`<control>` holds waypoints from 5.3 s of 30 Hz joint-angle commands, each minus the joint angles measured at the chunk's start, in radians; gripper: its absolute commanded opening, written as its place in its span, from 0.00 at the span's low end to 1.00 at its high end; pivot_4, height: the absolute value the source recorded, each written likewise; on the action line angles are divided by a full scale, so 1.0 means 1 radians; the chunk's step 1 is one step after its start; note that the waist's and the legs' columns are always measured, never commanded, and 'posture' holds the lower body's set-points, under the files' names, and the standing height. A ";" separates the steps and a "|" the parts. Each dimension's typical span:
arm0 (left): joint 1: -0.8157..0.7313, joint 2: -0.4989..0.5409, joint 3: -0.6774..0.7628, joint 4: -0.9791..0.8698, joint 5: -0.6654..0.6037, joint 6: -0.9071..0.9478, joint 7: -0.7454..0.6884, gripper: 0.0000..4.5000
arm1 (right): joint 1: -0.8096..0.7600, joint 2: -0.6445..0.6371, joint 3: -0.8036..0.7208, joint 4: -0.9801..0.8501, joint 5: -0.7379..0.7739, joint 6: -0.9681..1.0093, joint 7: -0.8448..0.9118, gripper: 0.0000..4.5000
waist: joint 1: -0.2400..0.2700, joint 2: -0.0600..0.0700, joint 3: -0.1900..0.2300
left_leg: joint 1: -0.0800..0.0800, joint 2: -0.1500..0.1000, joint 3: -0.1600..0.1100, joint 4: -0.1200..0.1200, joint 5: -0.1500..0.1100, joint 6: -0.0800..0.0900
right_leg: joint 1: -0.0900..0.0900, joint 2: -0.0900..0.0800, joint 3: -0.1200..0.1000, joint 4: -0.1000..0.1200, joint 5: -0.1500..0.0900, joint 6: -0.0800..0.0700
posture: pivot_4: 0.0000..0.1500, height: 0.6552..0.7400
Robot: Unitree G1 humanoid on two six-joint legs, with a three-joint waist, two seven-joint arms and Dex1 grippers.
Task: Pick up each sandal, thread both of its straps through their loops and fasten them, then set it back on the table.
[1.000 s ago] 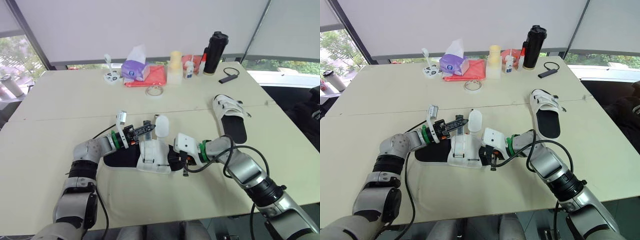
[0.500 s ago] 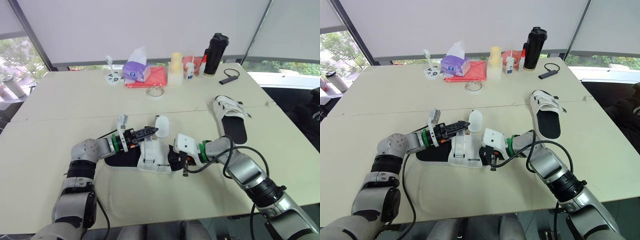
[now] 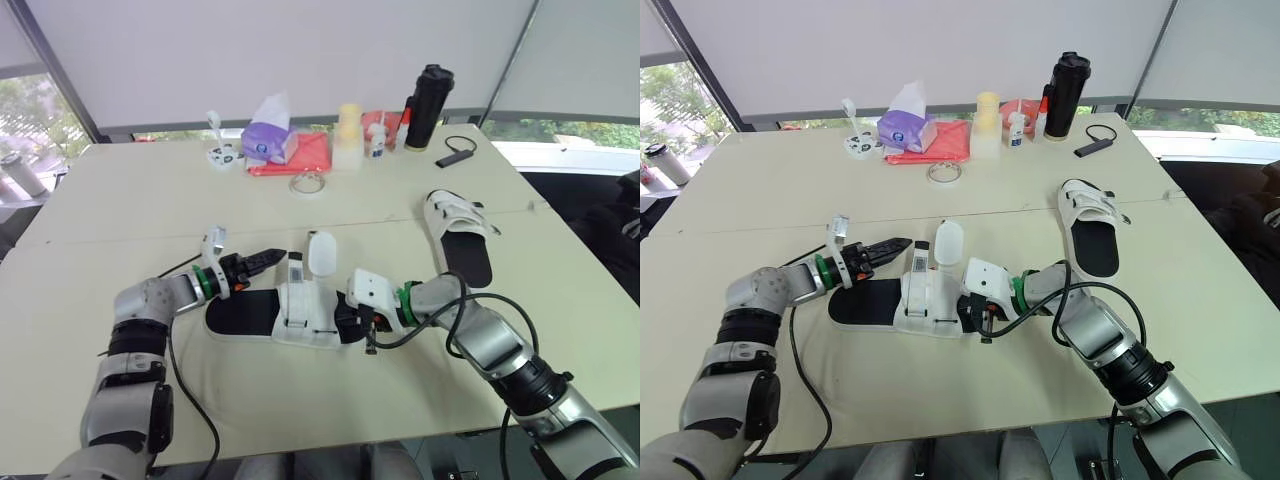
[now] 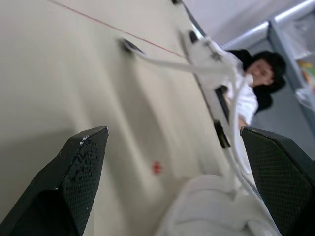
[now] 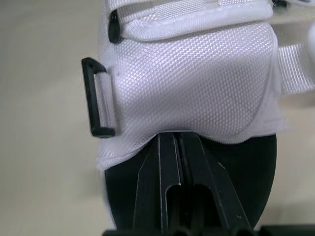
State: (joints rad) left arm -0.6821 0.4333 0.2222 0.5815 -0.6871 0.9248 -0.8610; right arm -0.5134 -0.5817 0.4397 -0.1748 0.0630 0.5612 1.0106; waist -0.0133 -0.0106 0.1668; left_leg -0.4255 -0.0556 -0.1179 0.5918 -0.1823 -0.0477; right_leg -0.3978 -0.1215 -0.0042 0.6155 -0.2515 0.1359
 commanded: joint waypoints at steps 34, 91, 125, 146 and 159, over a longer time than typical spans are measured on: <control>-0.175 0.011 -0.382 0.056 0.364 -0.466 -0.410 0.01 | 0.015 -0.008 0.027 0.060 -0.038 0.017 -0.015 0.00 | 0.001 -0.003 0.002 | 0.000 0.001 0.001 0.000 0.000 -0.001 | 0.000 0.001 0.000 0.000 -0.001 -0.001 | 1.00 1.00; 0.128 0.110 -0.076 -0.585 0.168 -0.115 -0.187 0.01 | 0.002 0.002 0.047 0.079 -0.045 -0.009 -0.002 0.00 | 0.001 -0.004 0.003 | 0.004 0.002 0.000 0.003 0.000 0.000 | 0.000 0.002 0.001 0.012 -0.004 -0.001 | 1.00 1.00; -0.362 -0.193 -0.196 0.362 0.240 -0.176 -0.246 0.62 | -0.006 0.000 0.034 0.077 -0.048 -0.002 -0.017 0.00 | -0.002 -0.006 0.004 | 0.006 0.001 0.001 0.004 0.000 0.000 | 0.002 0.002 0.001 0.012 -0.004 0.006 | 1.00 1.00; -0.518 -0.215 0.065 0.564 0.220 -0.251 -0.156 0.62 | -0.005 0.001 0.033 0.073 -0.049 0.002 -0.022 0.00 | -0.003 -0.006 0.004 | 0.006 0.001 0.001 0.004 0.000 -0.001 | 0.002 0.002 0.001 0.013 -0.004 0.007 | 1.00 1.00; -0.539 -0.198 0.095 0.562 0.223 -0.252 -0.149 0.62 | 0.000 -0.003 0.035 0.067 -0.049 0.001 -0.019 0.00 | -0.003 -0.006 0.004 | 0.006 0.001 0.001 0.004 0.000 -0.001 | 0.002 0.002 0.001 0.013 -0.004 0.007 | 1.00 1.00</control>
State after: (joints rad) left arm -1.1832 0.2252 0.2941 1.1574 -0.4511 0.6857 -1.0129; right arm -0.5369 -0.5690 0.4558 -0.1382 0.0517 0.5307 1.0023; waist -0.0168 -0.0169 0.1707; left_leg -0.4198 -0.0550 -0.1169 0.5960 -0.1823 -0.0483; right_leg -0.3955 -0.1190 -0.0035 0.6288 -0.2559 0.1430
